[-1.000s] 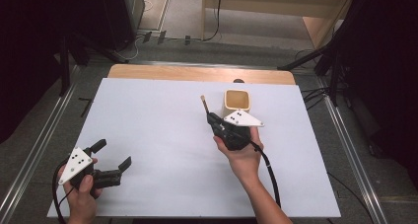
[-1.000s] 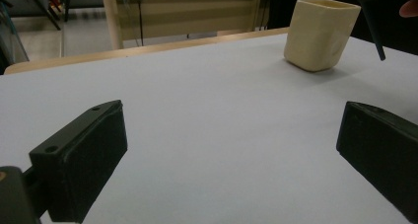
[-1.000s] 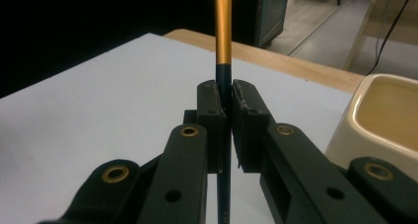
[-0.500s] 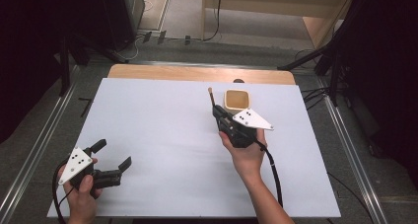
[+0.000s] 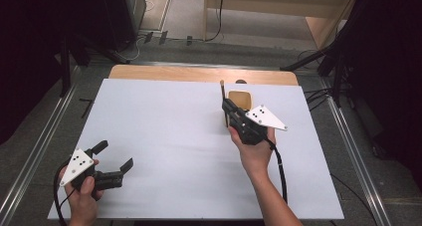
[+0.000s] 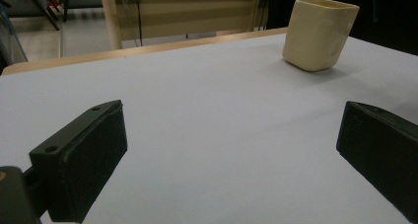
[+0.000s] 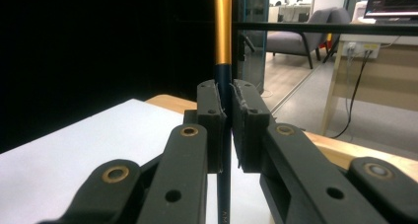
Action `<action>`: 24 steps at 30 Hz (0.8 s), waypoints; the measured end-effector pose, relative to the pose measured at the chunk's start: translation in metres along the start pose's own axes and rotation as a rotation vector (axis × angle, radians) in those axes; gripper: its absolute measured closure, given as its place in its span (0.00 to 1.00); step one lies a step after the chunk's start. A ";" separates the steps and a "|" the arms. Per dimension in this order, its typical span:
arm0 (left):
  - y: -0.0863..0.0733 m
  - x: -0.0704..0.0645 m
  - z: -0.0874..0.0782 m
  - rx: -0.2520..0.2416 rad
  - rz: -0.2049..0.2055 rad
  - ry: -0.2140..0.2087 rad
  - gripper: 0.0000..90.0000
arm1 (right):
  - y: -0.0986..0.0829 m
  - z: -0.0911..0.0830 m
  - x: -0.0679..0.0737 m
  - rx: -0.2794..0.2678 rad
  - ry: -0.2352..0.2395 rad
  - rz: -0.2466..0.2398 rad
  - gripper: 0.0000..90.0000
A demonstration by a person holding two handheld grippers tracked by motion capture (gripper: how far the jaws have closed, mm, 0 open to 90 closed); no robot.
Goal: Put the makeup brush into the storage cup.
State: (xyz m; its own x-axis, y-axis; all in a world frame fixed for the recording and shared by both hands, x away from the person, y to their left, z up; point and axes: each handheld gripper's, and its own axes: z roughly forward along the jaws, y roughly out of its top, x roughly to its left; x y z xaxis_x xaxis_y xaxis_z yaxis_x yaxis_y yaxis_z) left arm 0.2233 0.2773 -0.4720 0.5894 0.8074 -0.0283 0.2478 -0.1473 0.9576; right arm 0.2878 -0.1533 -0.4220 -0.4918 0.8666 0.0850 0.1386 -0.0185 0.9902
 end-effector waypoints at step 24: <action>0.000 0.001 0.000 0.003 0.000 -0.001 0.00 | 0.017 0.003 -0.034 -0.062 -0.067 0.032 0.94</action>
State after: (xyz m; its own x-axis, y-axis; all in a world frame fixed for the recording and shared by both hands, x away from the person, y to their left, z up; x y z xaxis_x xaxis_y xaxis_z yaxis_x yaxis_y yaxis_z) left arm 0.2234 0.2780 -0.4720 0.5898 0.8071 -0.0284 0.2497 -0.1488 0.9568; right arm 0.3091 -0.1817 -0.4079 -0.4287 0.8966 0.1108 0.0984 -0.0756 0.9923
